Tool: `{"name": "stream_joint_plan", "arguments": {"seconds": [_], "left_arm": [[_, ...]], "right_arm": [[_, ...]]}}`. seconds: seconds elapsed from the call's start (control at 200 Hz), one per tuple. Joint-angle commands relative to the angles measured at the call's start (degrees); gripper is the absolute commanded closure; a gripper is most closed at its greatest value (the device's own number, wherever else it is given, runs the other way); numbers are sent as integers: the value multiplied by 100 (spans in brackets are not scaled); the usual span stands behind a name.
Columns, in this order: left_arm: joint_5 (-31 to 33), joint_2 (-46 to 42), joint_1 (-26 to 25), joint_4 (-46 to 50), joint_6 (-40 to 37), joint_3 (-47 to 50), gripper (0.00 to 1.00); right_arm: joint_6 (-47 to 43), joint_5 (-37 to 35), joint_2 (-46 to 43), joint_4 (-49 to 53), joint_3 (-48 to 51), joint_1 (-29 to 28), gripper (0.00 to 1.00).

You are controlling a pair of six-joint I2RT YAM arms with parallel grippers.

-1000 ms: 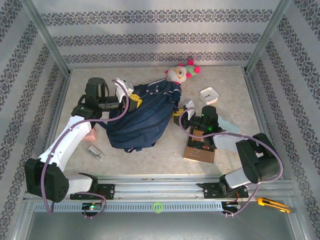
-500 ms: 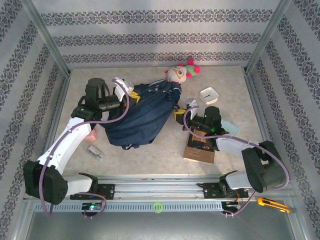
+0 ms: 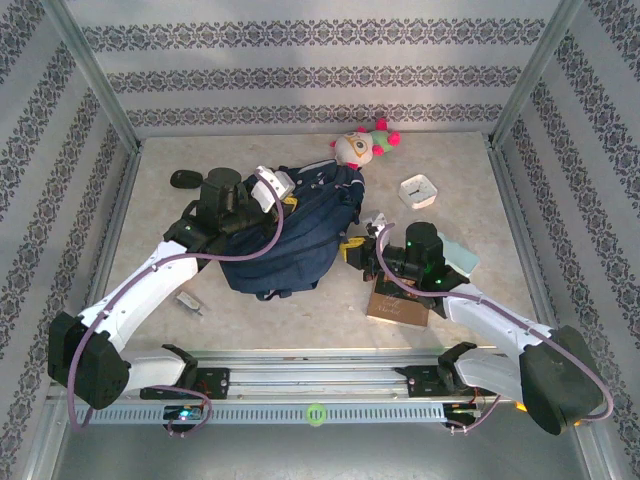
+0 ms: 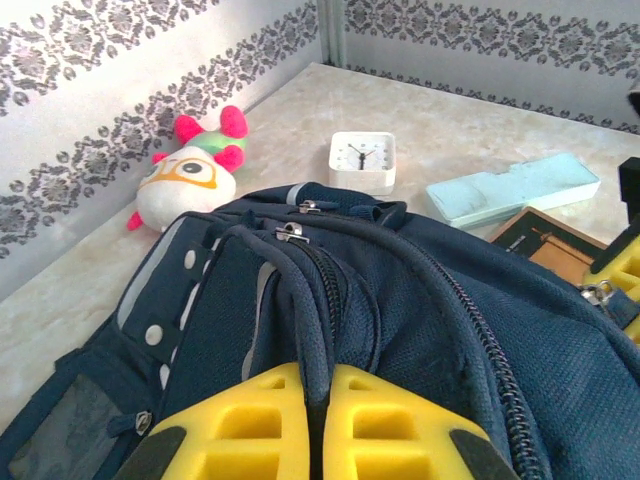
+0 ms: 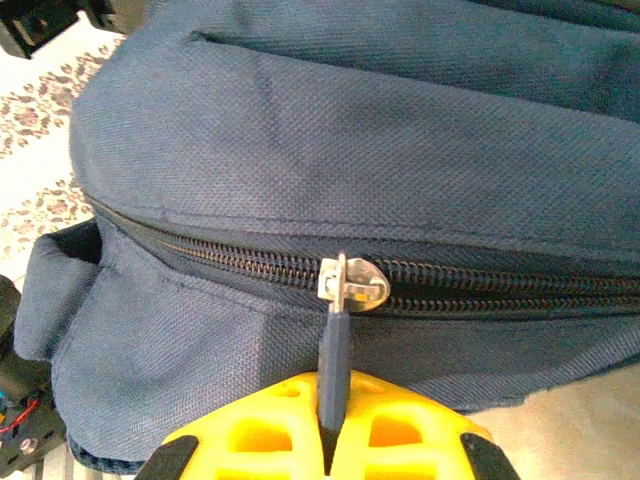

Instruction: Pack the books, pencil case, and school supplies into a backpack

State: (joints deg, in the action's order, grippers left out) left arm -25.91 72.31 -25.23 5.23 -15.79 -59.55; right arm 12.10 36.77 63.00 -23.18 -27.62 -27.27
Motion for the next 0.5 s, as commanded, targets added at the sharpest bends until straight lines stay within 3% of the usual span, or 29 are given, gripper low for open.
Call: {"name": "stream_joint_plan", "arguments": {"seconds": [0.0, 0.215, 0.5], "left_arm": [[-312, 9, -56, -792, -24, -28, 100], [-1000, 40, -88, -893, -152, -5, 100], [-1313, 99, -100, -827, -170, -97, 100]], "right_arm": [[107, -161, -70, 184, -17, 87, 100], [60, 496, 313, 22, -184, 244, 92], [116, 553, 464, -81, -312, 540, 85]]}}
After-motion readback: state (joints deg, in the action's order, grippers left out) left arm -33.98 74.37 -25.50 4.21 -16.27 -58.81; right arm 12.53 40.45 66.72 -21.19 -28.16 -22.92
